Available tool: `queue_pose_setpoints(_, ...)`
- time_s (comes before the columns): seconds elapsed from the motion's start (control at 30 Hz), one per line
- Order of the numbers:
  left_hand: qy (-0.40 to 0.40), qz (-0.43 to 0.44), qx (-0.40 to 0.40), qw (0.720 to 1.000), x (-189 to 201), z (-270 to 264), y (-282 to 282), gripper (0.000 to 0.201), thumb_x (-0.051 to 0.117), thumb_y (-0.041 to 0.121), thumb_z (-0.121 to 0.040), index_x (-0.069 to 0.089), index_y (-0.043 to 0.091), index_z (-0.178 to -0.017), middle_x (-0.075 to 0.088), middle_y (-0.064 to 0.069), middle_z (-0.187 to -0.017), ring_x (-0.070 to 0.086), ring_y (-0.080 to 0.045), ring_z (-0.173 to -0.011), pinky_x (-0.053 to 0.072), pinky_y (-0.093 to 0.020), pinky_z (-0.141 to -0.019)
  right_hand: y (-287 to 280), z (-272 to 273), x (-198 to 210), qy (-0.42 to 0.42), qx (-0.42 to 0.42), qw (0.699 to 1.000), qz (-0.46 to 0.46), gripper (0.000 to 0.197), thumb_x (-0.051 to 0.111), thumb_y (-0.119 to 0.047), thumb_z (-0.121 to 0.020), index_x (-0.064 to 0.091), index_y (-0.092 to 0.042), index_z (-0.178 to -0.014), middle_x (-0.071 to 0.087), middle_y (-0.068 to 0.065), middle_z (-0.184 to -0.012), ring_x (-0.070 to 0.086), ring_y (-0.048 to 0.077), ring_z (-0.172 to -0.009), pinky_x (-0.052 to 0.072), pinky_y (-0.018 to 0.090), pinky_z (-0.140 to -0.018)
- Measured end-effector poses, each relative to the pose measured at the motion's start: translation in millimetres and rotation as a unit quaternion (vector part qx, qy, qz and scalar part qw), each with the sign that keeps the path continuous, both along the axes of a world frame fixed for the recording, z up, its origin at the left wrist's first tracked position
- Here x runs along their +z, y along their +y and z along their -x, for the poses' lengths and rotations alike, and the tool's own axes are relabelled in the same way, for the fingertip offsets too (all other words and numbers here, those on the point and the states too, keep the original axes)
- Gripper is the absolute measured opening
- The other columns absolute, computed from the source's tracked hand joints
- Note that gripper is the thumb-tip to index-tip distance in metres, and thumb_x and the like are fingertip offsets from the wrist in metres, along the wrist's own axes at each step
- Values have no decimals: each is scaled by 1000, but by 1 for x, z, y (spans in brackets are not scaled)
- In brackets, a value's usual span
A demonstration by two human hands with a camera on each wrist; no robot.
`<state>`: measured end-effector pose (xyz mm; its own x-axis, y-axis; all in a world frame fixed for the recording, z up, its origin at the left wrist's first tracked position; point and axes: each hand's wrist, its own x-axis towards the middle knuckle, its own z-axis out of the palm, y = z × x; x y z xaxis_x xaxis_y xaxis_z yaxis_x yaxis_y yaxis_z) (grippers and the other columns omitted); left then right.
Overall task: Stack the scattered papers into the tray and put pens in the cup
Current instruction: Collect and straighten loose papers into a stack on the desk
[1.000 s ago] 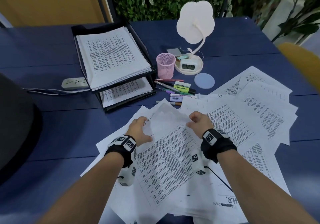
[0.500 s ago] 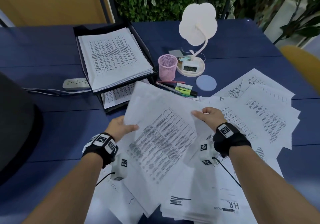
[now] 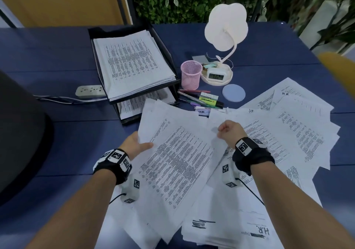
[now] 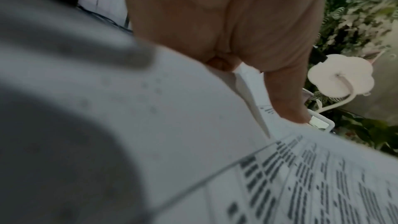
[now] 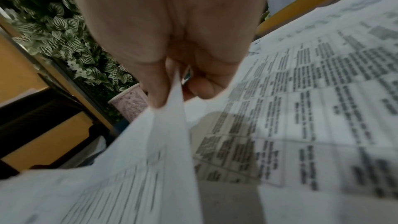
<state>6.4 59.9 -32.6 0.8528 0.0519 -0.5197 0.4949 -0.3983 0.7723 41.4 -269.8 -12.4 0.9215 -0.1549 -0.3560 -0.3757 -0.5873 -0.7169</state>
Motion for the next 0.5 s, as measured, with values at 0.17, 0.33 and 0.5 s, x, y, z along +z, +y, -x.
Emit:
queue_pose_setpoints(0.17,24,-33,-29,999,12,4,-12,47,77,10,-77,56,12,-119,61,2,-108,57,-15,-93,48,-21,-73,21,-9,9,-145,-64,983,-89,31,64,0,-81,49,-23,-66,53,-6,-69,50,16,-70,40,23,-69)
queue_pose_setpoints(0.33,-61,-24,67,996,13,9,-2,45,72,5,-80,56,9,-122,65,-9,-117,60,-21,-98,48,-33,-88,26,-2,6,-101,-113,981,-122,35,69,-21,-83,50,-18,-112,59,-1,-97,57,17,-85,42,26,-75)
queue_pose_setpoints(0.5,-141,65,101,983,36,5,12,31,72,6,-80,63,23,-105,72,1,-100,67,-16,-97,49,-44,-97,26,6,2,-18,-92,977,-190,73,76,-35,-77,38,-15,-136,52,0,-118,55,20,-109,45,42,-99)
